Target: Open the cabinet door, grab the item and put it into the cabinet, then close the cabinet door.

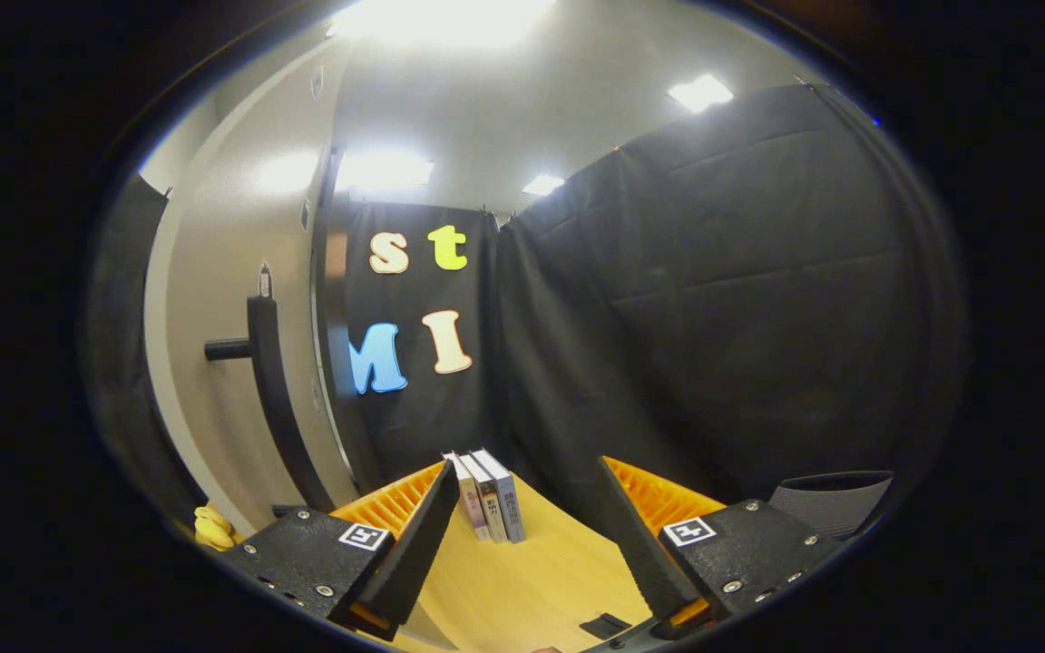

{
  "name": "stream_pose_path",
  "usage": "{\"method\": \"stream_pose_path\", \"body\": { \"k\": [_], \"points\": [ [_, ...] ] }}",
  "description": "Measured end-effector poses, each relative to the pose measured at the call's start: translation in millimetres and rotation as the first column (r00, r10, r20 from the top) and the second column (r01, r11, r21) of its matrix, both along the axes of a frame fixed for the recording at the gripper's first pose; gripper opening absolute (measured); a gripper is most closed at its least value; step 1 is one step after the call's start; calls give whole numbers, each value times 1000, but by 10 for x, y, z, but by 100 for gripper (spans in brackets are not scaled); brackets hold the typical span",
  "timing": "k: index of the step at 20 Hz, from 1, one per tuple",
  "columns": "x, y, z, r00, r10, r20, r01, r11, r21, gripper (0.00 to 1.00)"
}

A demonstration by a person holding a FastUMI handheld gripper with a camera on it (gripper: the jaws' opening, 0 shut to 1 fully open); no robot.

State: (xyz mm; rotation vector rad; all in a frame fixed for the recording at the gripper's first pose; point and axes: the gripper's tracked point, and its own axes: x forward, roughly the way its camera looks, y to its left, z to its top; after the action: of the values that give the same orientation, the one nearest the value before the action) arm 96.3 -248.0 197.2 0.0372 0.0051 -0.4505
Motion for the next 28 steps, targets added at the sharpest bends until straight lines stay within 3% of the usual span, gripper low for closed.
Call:
{"method": "stream_pose_path", "body": {
  "k": [3,4,8,12,21,28],
  "points": [
    [75,126,-17,1000,11,7,-11,1000,1,94],
    [39,126,15,1000,4,19,-4,1000,-6,82],
    [33,178,-16,1000,2,16,-2,1000,8,81],
    [-25,284,49,1000,-26,10,26,998,-53,80],
    [3,1094,-36,991,130,-8,-130,991,-30,80],
    [191,1919,-86,960,281,-20,-281,959,-32,80]
  ]
}}
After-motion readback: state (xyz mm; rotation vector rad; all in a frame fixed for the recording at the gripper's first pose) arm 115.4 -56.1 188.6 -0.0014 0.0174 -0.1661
